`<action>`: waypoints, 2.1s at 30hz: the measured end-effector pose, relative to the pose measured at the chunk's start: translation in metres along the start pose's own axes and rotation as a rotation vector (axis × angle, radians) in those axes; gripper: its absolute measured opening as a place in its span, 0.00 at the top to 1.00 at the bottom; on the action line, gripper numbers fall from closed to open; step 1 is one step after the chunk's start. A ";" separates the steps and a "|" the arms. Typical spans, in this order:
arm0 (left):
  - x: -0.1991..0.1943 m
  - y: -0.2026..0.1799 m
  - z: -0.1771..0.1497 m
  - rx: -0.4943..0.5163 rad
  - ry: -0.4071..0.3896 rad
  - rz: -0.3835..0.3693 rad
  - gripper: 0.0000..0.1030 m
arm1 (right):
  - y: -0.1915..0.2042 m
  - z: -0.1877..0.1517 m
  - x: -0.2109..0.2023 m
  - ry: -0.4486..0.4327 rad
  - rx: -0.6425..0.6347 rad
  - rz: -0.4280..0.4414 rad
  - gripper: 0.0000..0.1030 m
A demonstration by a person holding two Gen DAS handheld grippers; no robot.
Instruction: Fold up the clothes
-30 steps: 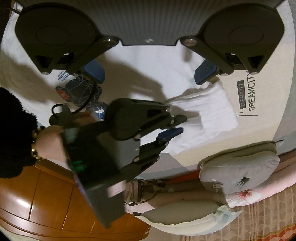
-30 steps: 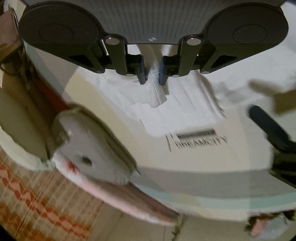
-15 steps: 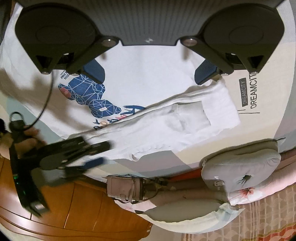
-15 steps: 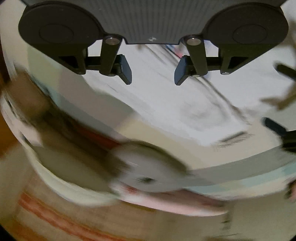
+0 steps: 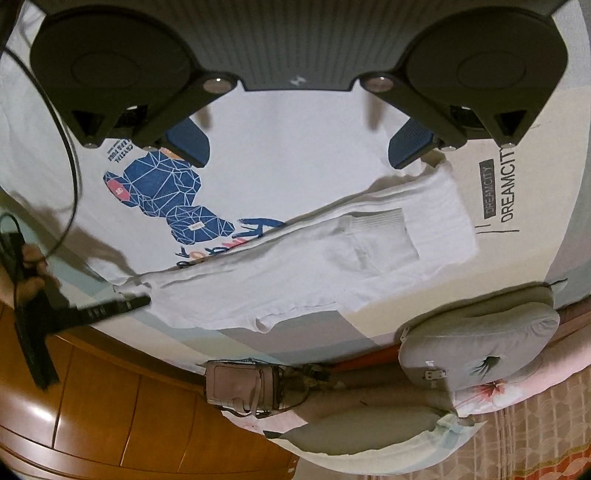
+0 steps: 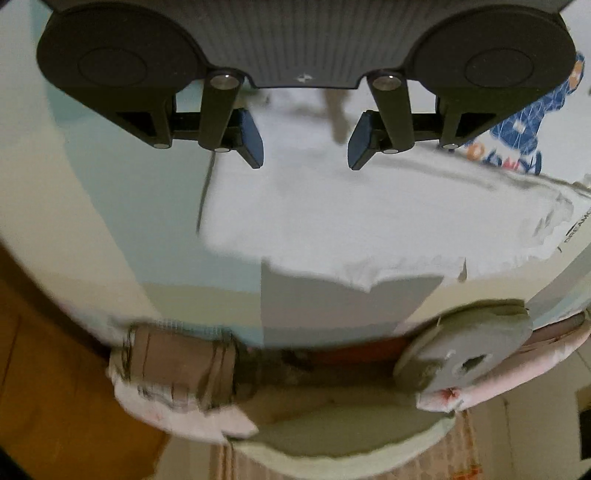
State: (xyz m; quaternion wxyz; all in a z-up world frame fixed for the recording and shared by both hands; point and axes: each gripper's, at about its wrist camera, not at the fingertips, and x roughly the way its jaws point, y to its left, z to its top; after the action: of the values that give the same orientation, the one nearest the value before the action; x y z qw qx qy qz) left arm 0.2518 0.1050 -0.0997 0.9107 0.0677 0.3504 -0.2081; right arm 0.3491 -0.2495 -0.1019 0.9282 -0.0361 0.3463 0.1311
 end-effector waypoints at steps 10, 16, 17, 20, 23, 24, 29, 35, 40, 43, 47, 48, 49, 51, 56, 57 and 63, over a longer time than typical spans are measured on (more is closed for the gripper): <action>0.005 0.002 -0.002 -0.001 0.022 0.017 0.01 | -0.009 0.028 0.069 0.060 0.077 -0.115 0.20; 0.005 0.004 -0.001 -0.010 0.014 0.009 0.01 | -0.025 0.037 0.054 -0.012 0.187 -0.091 0.21; 0.006 0.004 -0.001 -0.011 0.014 0.010 0.01 | -0.027 0.037 0.051 -0.014 0.191 -0.079 0.21; 0.006 0.005 -0.001 -0.017 0.015 0.013 0.01 | -0.030 0.037 0.041 -0.018 0.204 -0.041 0.12; 0.007 0.006 -0.001 -0.022 0.015 0.016 0.01 | -0.034 0.037 0.031 -0.022 0.217 -0.004 0.17; 0.008 0.006 0.000 -0.023 0.016 0.017 0.01 | -0.036 0.037 0.028 -0.023 0.221 0.008 0.17; 0.008 0.007 0.000 -0.031 0.015 0.019 0.01 | -0.042 0.037 0.011 -0.030 0.242 0.071 0.17; 0.006 0.001 0.001 -0.019 0.002 0.008 0.01 | -0.039 0.001 0.009 0.075 0.277 0.154 0.16; 0.003 0.000 0.002 -0.013 -0.002 0.011 0.01 | -0.036 -0.010 -0.008 0.067 0.329 0.100 0.18; -0.001 0.001 0.003 -0.022 -0.019 -0.003 0.01 | -0.027 -0.014 -0.044 0.023 0.344 0.167 0.16; -0.006 -0.004 0.004 -0.011 -0.030 -0.011 0.01 | 0.008 -0.043 -0.076 0.074 0.296 0.206 0.16; -0.008 -0.007 0.005 -0.004 -0.036 -0.015 0.01 | 0.021 -0.055 -0.084 0.094 0.269 0.194 0.16; -0.010 -0.010 0.006 0.003 -0.041 -0.020 0.01 | 0.033 -0.067 -0.091 0.107 0.237 0.178 0.16; -0.013 -0.017 0.007 0.024 -0.052 -0.030 0.01 | 0.053 -0.093 -0.106 0.125 0.183 0.147 0.16; -0.013 -0.040 0.009 0.080 -0.056 -0.042 0.01 | 0.075 -0.139 -0.124 0.125 0.138 0.086 0.12; -0.012 -0.045 0.009 0.093 -0.054 -0.042 0.01 | 0.078 -0.141 -0.124 0.122 0.124 0.079 0.10; -0.005 -0.080 -0.001 0.131 0.002 -0.051 0.01 | 0.084 -0.149 -0.123 0.106 0.083 0.058 0.00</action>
State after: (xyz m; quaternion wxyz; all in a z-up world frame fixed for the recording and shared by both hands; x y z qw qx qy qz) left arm 0.2140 0.0350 -0.0951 0.8983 0.1187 0.3386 -0.2537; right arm 0.1428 -0.2187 -0.1319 0.9051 0.0057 0.4011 0.1412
